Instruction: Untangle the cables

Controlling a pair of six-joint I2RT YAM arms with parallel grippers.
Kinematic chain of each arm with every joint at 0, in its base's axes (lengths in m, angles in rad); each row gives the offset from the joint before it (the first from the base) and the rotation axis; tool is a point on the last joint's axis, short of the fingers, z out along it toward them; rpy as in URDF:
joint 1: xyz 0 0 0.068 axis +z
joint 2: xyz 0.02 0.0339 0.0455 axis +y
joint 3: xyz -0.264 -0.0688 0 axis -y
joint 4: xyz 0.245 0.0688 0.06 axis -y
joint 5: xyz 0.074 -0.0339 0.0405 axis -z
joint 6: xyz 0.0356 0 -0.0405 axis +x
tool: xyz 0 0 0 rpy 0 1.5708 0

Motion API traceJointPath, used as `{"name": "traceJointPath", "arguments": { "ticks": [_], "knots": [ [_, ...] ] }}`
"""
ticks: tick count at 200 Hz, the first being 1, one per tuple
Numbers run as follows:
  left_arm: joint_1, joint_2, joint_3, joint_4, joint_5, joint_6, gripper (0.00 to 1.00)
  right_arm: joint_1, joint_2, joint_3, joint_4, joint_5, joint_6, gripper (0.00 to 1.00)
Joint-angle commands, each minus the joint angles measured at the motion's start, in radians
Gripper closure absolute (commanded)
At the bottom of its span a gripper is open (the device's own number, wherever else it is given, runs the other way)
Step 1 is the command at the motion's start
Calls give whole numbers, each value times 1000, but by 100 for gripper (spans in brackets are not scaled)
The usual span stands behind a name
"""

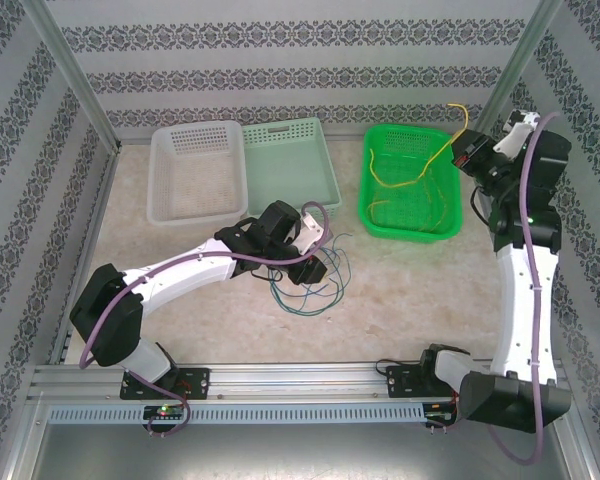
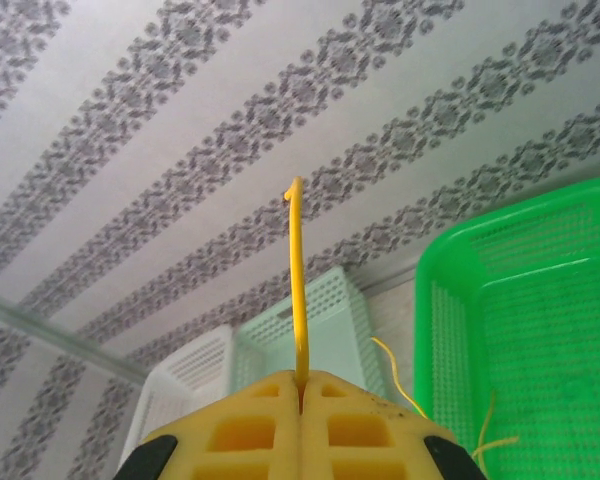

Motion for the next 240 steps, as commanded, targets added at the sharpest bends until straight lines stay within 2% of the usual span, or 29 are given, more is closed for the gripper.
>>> {"name": "traceJointPath", "arguments": {
  "ticks": [1, 38, 69, 105, 120, 131, 149, 163, 184, 198, 206, 227, 240],
  "knots": [
    [11, -25, -21, 52, -16, -21, 75, -7, 52, -72, 207, 87, 6, 100],
    [15, -38, -41, 58, -34, -24, 75, -4, 170, -205, 492, 115, 96, 100],
    [23, -54, -75, 84, -46, -34, 75, 32, 286, -353, 627, 119, 112, 100],
    [32, -59, -91, 72, -49, -31, 75, 68, 344, -460, 602, 186, 97, 100],
    [35, -61, -97, 73, -52, -29, 74, 68, 366, -446, 518, 171, 97, 100],
    [40, -59, -100, 72, -57, -29, 74, 68, 379, -429, 448, 155, 91, 92],
    [44, -54, -102, 71, -61, -32, 72, 66, 379, -400, 320, 205, 73, 91],
    [44, -47, -102, 70, -61, -35, 71, 63, 371, -384, 247, 240, 60, 73],
    [44, -33, -98, 61, -68, -36, 69, 60, 398, -301, 87, 183, 12, 63],
    [44, -21, -95, 56, -70, -34, 68, 60, 439, -227, -40, 131, -40, 39],
    [44, -14, -93, 56, -63, -30, 68, 57, 465, -189, -98, 87, -72, 30],
    [44, 7, -84, 43, -53, -24, 66, 48, 487, -127, -185, -18, -125, 27],
    [43, 19, -80, 32, -55, -25, 65, 47, 457, -130, -186, -30, -125, 25]
  ]
}}
